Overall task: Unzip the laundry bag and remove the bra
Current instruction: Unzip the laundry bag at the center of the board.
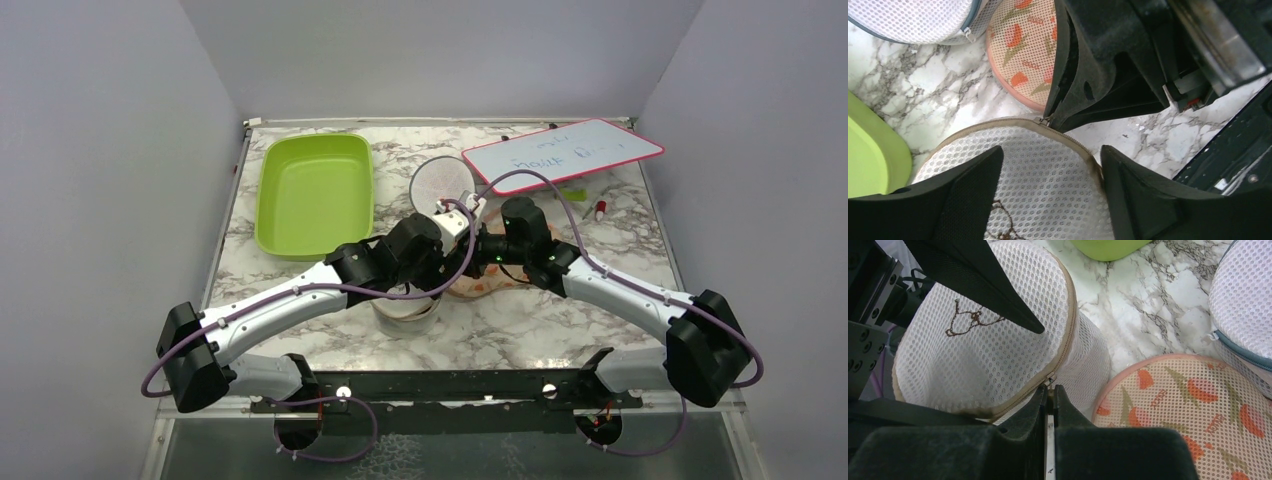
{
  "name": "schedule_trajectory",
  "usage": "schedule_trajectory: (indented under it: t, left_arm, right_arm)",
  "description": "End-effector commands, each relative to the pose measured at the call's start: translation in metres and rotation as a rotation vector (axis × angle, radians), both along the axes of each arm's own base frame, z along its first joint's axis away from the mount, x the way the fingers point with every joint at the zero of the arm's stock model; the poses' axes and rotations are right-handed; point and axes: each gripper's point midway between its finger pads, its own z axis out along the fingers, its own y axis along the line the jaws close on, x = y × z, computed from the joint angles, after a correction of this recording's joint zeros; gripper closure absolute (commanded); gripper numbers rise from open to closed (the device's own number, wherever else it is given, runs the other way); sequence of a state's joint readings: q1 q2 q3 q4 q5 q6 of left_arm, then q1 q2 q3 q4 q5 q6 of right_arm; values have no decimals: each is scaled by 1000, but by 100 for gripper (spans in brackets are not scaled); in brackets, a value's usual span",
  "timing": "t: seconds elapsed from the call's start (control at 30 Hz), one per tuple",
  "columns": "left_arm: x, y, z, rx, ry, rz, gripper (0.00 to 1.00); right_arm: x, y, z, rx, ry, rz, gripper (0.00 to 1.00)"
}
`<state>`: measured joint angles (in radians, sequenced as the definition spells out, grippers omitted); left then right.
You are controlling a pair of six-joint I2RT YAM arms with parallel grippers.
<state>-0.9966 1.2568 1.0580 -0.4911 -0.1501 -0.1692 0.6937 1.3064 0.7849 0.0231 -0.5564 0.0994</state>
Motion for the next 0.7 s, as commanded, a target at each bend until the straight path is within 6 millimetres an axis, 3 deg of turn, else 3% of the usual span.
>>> schedule_trajectory:
  t: [0.0, 0.17, 0.3, 0.47, 0.67]
  left_arm:
    - [4, 7, 2, 24, -26, 15, 45]
    - [2, 6, 10, 6, -33, 1, 74]
    - [0, 9, 14, 19, -35, -12, 90]
    - [-1, 14, 19, 25, -52, -17, 100]
    - [-7, 12, 28, 18, -66, -80, 100]
  right_arm:
    - [-3, 3, 18, 27, -37, 29, 99]
    - [-4, 1, 13, 13, -35, 34, 99]
    - [1, 2, 10, -3, -26, 14, 99]
    - [6, 4, 13, 6, -29, -3, 99]
    - [20, 0, 8, -34, -34, -72, 99]
